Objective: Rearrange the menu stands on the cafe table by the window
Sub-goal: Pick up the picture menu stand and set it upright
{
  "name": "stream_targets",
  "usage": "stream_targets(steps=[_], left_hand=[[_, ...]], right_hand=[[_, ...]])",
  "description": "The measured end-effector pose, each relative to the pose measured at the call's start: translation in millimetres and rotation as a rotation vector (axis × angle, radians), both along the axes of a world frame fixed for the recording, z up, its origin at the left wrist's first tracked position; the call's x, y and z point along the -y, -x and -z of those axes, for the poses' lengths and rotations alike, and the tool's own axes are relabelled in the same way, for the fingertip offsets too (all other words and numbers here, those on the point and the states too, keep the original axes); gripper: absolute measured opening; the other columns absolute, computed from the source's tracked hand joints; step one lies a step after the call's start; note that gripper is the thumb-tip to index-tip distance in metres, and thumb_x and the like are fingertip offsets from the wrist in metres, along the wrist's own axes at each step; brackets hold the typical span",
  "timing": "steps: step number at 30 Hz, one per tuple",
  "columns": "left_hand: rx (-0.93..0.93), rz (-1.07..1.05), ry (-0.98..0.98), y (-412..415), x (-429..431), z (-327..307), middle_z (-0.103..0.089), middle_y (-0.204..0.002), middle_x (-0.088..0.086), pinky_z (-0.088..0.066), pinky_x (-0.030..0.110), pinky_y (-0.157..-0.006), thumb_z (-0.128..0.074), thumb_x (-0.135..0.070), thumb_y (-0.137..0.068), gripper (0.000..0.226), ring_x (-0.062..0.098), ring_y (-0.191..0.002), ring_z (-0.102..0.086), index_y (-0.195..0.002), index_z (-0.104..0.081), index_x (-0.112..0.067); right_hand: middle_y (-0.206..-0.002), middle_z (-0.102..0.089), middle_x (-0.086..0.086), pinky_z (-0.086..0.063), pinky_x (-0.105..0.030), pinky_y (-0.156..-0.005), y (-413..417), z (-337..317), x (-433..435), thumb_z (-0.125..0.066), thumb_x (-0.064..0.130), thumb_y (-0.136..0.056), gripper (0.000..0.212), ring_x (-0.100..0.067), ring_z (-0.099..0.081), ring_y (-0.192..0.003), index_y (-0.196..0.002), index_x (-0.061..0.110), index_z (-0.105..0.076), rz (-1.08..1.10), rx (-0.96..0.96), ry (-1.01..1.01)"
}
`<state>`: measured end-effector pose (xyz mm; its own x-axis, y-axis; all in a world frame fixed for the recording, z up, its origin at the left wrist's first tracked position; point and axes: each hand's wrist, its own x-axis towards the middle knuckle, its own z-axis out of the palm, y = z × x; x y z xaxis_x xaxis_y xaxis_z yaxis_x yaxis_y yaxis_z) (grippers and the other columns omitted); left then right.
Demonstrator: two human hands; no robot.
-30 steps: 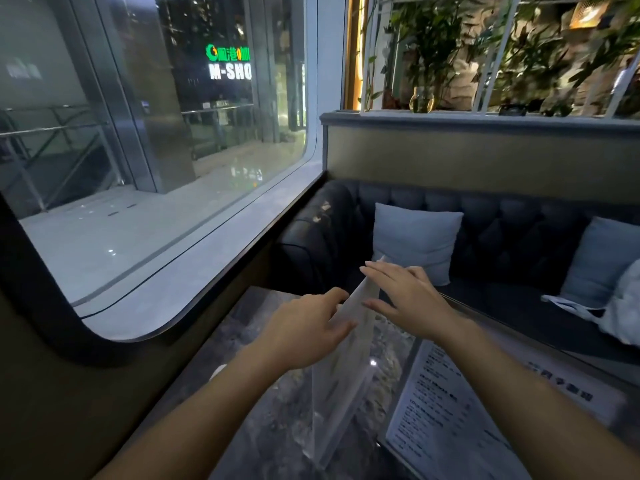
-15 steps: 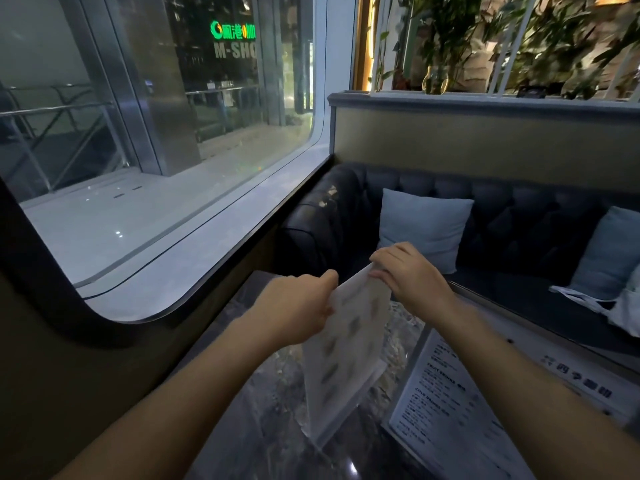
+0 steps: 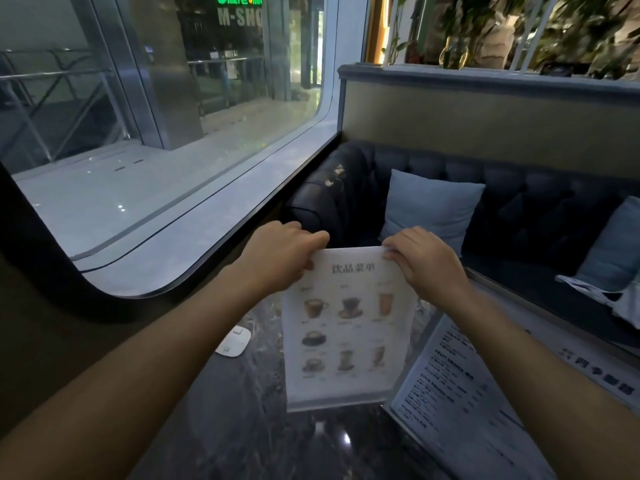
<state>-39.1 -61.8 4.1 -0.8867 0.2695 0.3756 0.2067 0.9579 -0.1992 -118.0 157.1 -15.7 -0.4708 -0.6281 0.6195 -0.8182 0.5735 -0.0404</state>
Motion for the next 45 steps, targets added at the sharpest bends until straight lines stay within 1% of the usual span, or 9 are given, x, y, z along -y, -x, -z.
stream_targets(steps=[3, 5, 9, 13, 17, 29, 38, 41, 45], left_hand=[[-0.036, 0.034, -0.002, 8, 9, 4, -0.067, -0.085, 0.004, -0.02, 0.03, -0.057, -0.056, -0.014, -0.083, 0.013, 0.028, -0.085, -0.053, -0.095, -0.052, -0.017], [-0.062, 0.05, -0.005, 11, 14, 5, -0.068, -0.083, 0.005, -0.025, 0.032, -0.062, -0.056, -0.013, -0.084, 0.012, 0.028, -0.083, -0.052, -0.095, -0.054, -0.017], [-0.119, 0.056, 0.055, 11, 25, 5, -0.065, -0.076, 0.007, -0.026, 0.034, -0.063, -0.058, -0.014, -0.084, 0.009, 0.029, -0.079, -0.052, -0.093, -0.056, -0.016], [-0.121, 0.041, 0.053, 10, 33, 6, -0.063, -0.073, 0.009, -0.033, 0.038, -0.062, -0.059, -0.013, -0.084, 0.007, 0.03, -0.077, -0.053, -0.09, -0.057, -0.015], [-0.152, 0.036, 0.048, 8, 31, 8, -0.06, -0.063, 0.01, -0.039, 0.037, -0.056, -0.067, -0.009, -0.076, 0.011, 0.03, -0.068, -0.054, -0.084, -0.06, -0.012], [-0.173, 0.012, 0.019, 10, 29, 9, -0.058, -0.064, 0.012, -0.034, 0.034, -0.053, -0.068, -0.004, -0.074, 0.011, 0.032, -0.065, -0.053, -0.082, -0.062, -0.008], [-0.144, 0.003, -0.02, 10, 32, 16, -0.061, -0.077, 0.013, -0.032, 0.036, -0.058, -0.063, -0.011, -0.08, 0.011, 0.033, -0.072, -0.052, -0.089, -0.059, -0.008], [-0.133, 0.027, -0.043, 4, 32, 19, -0.064, -0.084, 0.012, -0.041, 0.042, -0.069, -0.061, -0.019, -0.081, 0.019, 0.034, -0.077, -0.055, -0.097, -0.059, -0.009], [-0.157, 0.077, -0.097, -3, 21, 16, -0.067, -0.101, 0.011, -0.044, 0.043, -0.082, -0.053, -0.034, -0.082, 0.035, 0.032, -0.093, -0.059, -0.109, -0.06, -0.012]], right_hand=[[-0.069, -0.067, -0.016, -0.05, -0.04, -0.055, -3, -3, 2, -0.064, 0.0, -0.076, 0.002, -0.033, -0.06, -0.062, -0.078, 0.001, -0.065, 0.028, -0.016, -0.011], [-0.068, -0.067, -0.014, -0.044, -0.039, -0.058, -4, -4, 5, -0.065, 0.002, -0.076, 0.001, -0.032, -0.059, -0.061, -0.076, 0.002, -0.064, 0.03, -0.026, -0.017], [-0.071, -0.068, -0.013, -0.031, -0.033, -0.067, -10, -2, 10, -0.06, 0.008, -0.08, 0.007, -0.03, -0.058, -0.064, -0.077, 0.003, -0.063, 0.007, 0.0, -0.005], [-0.075, -0.066, -0.015, -0.041, -0.038, -0.064, -16, 2, 17, -0.058, 0.008, -0.083, 0.009, -0.032, -0.058, -0.068, -0.08, 0.001, -0.063, -0.023, 0.084, 0.013], [-0.08, -0.065, -0.012, -0.037, -0.032, -0.065, -14, 5, 17, -0.057, 0.01, -0.085, 0.008, -0.027, -0.056, -0.073, -0.084, 0.004, -0.062, -0.023, 0.174, 0.061], [-0.083, -0.064, -0.01, -0.039, -0.031, -0.062, -15, 5, 17, -0.056, 0.013, -0.087, 0.01, -0.024, -0.056, -0.076, -0.086, 0.005, -0.062, 0.008, 0.207, 0.075], [-0.084, -0.064, -0.006, -0.035, -0.027, -0.062, -14, 5, 15, -0.055, 0.017, -0.087, 0.011, -0.019, -0.055, -0.074, -0.088, 0.009, -0.061, 0.03, 0.224, 0.08], [-0.086, -0.065, -0.006, -0.035, -0.028, -0.063, -16, 5, 11, -0.055, 0.022, -0.087, 0.012, -0.02, -0.055, -0.074, -0.091, 0.011, -0.06, 0.037, 0.22, 0.048], [-0.093, -0.065, -0.008, -0.039, -0.031, -0.072, -20, 2, 3, -0.056, 0.024, -0.087, 0.019, -0.022, -0.057, -0.082, -0.099, 0.009, -0.06, 0.043, 0.176, 0.033]])
